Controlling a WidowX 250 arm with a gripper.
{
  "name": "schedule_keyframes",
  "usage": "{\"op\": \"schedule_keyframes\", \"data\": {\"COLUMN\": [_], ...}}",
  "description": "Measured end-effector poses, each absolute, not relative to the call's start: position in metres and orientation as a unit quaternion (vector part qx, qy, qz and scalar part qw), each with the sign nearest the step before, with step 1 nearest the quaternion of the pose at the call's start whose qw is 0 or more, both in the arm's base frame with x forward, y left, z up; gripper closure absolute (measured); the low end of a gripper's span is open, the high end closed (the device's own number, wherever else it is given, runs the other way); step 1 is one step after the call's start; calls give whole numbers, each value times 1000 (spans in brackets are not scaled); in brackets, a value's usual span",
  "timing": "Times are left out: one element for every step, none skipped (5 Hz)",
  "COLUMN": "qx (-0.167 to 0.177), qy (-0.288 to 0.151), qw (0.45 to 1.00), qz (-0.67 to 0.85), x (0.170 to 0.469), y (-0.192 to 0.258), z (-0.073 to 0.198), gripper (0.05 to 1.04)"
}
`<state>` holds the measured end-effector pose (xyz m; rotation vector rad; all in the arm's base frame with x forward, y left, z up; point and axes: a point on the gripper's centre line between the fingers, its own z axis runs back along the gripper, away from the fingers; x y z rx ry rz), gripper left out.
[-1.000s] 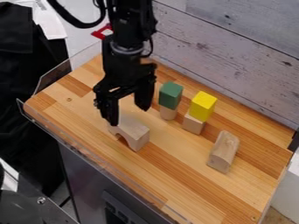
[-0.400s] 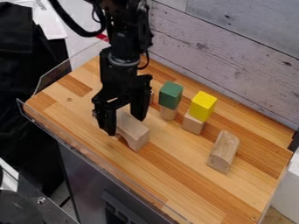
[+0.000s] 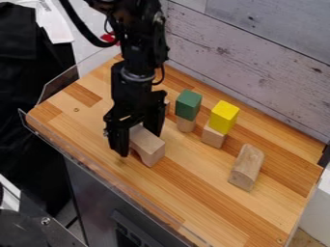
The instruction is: Put the arch on top of green and yellow cubes
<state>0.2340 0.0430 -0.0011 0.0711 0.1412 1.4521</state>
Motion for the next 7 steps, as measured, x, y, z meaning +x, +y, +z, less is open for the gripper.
{"op": "schedule_keyframes", "data": {"qx": [39, 35, 9, 7, -1, -8, -8], "qy": [63, 30, -27, -73, -105, -109, -93], "qw": [745, 744, 763, 789, 803, 811, 812], "qz": [663, 666, 645, 609, 587, 574, 576], "x": [232, 233, 236, 233, 243, 257, 269], "y": [44, 45, 45, 34, 18, -5, -22], "z": [-2, 21, 63, 101, 135, 147, 140], "gripper": [396, 497, 497, 497, 497, 497, 497]}}
